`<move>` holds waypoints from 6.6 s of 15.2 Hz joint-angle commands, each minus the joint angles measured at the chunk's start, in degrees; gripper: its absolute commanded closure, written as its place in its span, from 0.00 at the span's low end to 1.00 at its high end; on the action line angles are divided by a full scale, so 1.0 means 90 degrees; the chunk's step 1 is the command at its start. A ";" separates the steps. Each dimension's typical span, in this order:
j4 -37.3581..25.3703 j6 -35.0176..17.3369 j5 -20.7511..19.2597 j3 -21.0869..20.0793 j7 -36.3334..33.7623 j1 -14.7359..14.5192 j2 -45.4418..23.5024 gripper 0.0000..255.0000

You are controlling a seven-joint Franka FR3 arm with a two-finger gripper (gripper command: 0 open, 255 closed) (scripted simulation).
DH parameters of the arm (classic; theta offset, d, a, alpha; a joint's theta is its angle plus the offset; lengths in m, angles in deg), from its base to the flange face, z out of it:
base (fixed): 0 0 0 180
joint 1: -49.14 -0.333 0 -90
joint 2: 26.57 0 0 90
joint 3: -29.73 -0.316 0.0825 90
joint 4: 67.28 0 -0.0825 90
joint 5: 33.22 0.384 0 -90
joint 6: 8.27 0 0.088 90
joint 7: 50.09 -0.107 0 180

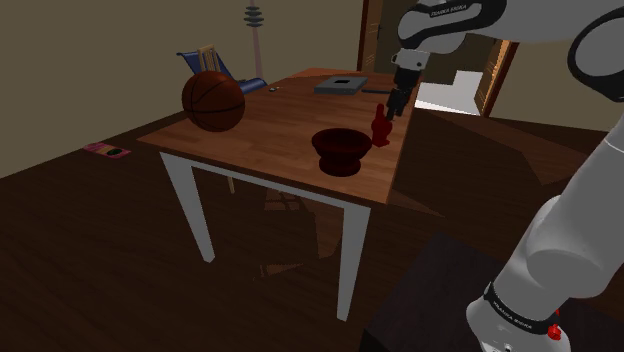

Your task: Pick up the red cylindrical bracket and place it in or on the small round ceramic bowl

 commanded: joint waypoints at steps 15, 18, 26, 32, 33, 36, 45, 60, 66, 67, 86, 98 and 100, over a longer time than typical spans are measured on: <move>0.0034 -0.0566 0.0413 0.0099 0.0525 0.0067 -0.0646 0.00; 0.0033 -0.0565 0.0413 0.0099 0.0525 0.0067 -0.0646 1.00; 0.0024 -0.0561 0.0416 0.0099 0.0525 0.0067 -0.0652 1.00; -0.0347 -0.0155 0.0372 0.0104 0.0449 0.0070 -0.0605 1.00; -0.0428 -0.0072 0.0367 0.0105 0.0435 0.0071 -0.0601 1.00; -0.0682 0.0180 0.0356 0.0110 0.0398 0.0076 -0.0600 1.00; -0.1549 0.0967 0.0378 0.0134 0.0315 0.0109 -0.0687 1.00; -0.3355 0.2359 0.0617 0.0221 0.0266 0.0276 -0.1166 1.00; -0.2354 0.1943 0.0201 -0.0282 -0.0771 -0.0390 -0.0318 1.00; -0.2228 0.1890 0.0155 -0.0375 -0.0942 -0.0478 -0.0211 1.00; -0.0517 0.0727 -0.0103 -0.1482 -0.2767 -0.1319 0.0633 1.00; 0.0030 0.0261 -0.0113 -0.1489 -0.2726 -0.1316 0.0714 1.00; 0.0030 0.0261 -0.0113 -0.1489 -0.2726 -0.1316 0.0714 0.00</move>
